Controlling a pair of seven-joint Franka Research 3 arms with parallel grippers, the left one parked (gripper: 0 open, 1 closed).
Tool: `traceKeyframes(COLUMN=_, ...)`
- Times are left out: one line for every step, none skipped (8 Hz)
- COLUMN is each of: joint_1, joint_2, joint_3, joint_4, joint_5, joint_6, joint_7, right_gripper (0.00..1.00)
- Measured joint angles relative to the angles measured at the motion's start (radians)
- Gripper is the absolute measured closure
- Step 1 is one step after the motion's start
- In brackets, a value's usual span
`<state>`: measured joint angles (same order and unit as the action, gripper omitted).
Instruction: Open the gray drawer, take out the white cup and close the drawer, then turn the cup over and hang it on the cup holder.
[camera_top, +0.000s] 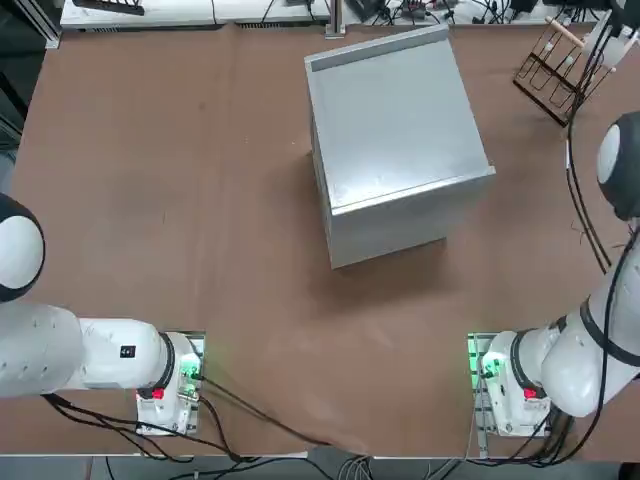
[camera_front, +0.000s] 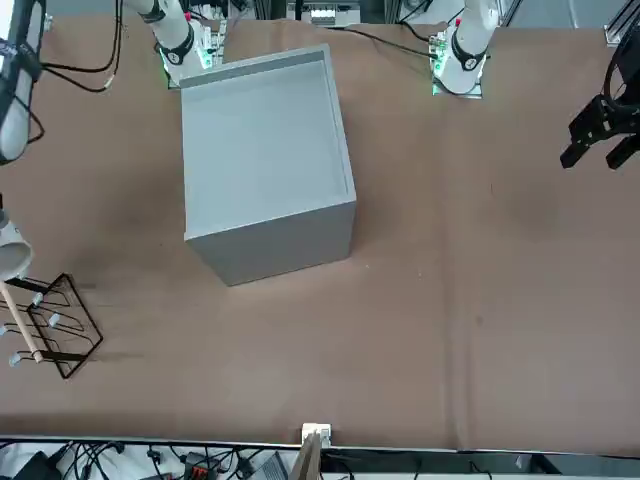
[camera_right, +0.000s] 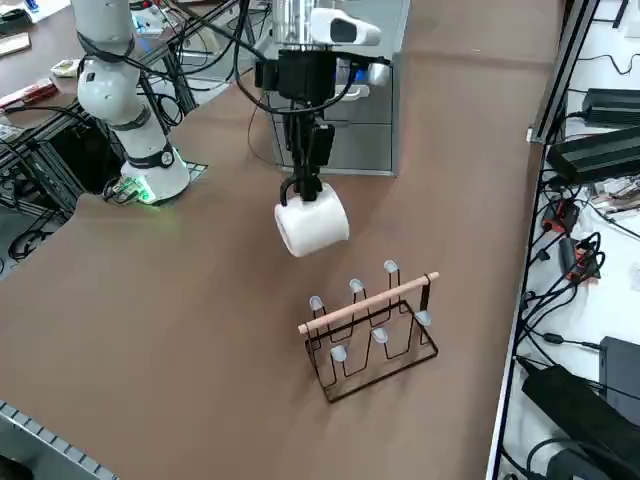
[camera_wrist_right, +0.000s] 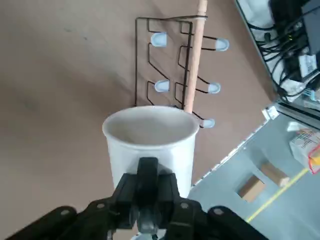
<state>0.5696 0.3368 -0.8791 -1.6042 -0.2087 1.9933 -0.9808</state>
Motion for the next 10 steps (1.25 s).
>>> traceKeyframes(joint_1=-0.006, joint_2=-0.024, joint_3=0.049, joint_4=-0.034, joint_5=-0.101, joint_6=0.035, joint_7=0.081, right_gripper=0.80)
traceKeyframes(joint_1=-0.010, joint_2=-0.040, joint_3=0.088, joint_4=-0.069, joint_5=-0.193, joint_6=0.073, joint_7=0.149, right_gripper=0.80)
traceKeyframes(joint_1=-0.020, joint_2=-0.047, joint_3=0.126, joint_4=-0.098, joint_5=-0.275, joint_6=0.101, joint_7=0.201, right_gripper=0.80)
traceKeyframes(joint_1=-0.038, joint_2=-0.052, joint_3=0.173, joint_4=-0.124, joint_5=-0.366, joint_6=0.118, joint_7=0.254, right_gripper=0.80)
traceKeyframes(joint_1=-0.067, joint_2=-0.060, joint_3=0.238, joint_4=-0.156, joint_5=-0.483, joint_6=0.123, joint_7=0.330, right_gripper=0.80)
traceKeyframes(joint_1=-0.104, joint_2=-0.071, joint_3=0.313, joint_4=-0.196, joint_5=-0.610, joint_6=0.124, joint_7=0.430, right_gripper=0.80)
traceKeyframes(joint_1=-0.144, joint_2=-0.078, joint_3=0.385, joint_4=-0.239, joint_5=-0.722, joint_6=0.125, joint_7=0.529, right_gripper=0.80)
traceKeyframes(joint_1=-0.173, joint_2=-0.082, joint_3=0.435, joint_4=-0.276, joint_5=-0.809, joint_6=0.128, joint_7=0.604, right_gripper=0.80)
traceKeyframes(joint_1=-0.186, joint_2=-0.085, joint_3=0.462, joint_4=-0.303, joint_5=-0.885, joint_6=0.130, joint_7=0.647, right_gripper=0.80)
traceKeyframes(joint_1=-0.194, joint_2=-0.087, joint_3=0.477, joint_4=-0.326, joint_5=-0.976, joint_6=0.130, joint_7=0.669, right_gripper=0.80)
